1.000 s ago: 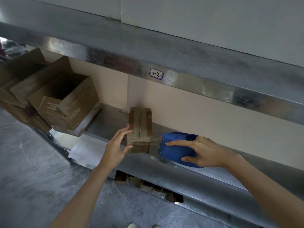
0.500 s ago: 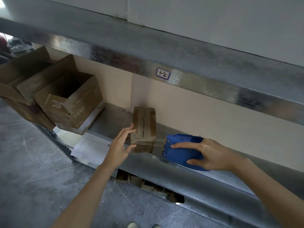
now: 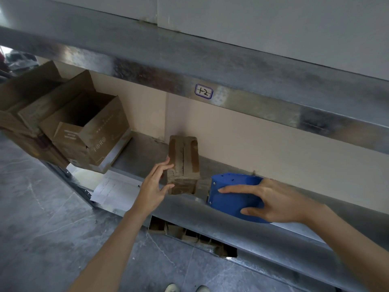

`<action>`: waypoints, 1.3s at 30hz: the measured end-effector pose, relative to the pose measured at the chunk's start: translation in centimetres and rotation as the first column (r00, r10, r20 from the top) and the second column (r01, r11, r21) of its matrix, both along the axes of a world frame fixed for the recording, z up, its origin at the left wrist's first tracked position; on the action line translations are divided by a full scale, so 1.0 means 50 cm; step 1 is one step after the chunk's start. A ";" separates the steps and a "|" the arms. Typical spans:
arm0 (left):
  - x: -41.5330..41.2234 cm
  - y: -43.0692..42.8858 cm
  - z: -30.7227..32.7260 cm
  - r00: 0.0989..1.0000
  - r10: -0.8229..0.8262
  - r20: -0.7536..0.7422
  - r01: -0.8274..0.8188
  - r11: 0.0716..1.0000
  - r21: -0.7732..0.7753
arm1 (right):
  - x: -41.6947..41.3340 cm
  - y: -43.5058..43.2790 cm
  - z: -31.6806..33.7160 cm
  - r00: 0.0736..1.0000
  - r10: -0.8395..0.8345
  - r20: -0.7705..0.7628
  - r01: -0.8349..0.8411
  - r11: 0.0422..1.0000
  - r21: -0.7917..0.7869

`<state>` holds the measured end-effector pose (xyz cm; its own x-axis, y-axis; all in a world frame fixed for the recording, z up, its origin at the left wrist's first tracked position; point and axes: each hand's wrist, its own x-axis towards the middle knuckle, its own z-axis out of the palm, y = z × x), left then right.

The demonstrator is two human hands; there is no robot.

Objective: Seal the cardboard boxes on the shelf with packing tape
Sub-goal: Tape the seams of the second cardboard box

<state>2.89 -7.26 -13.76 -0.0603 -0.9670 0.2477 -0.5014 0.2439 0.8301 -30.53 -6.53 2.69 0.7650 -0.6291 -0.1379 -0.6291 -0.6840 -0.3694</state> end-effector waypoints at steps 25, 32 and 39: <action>-0.005 -0.008 0.006 1.000 -0.005 0.017 0.005 1.000 -0.015 | 0.078 -0.057 -0.093 0.947 -0.264 -0.181 0.240 0.960 -0.145; -0.013 -0.007 -0.001 0.998 0.004 -0.062 -0.005 1.000 -0.025 | 0.132 -0.030 -0.144 0.920 -0.320 -0.227 0.256 0.928 -0.269; -0.018 -0.005 0.003 0.998 0.015 -0.069 -0.016 1.000 -0.013 | 0.129 -0.078 -0.203 0.882 -0.451 -0.133 0.430 0.888 -0.162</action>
<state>1.97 -7.51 -13.63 -0.0276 -0.9643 0.2633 -0.4470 0.2475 0.8596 -24.08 -10.44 -7.45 0.3782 -0.9159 -0.1348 -0.9197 -0.3552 -0.1670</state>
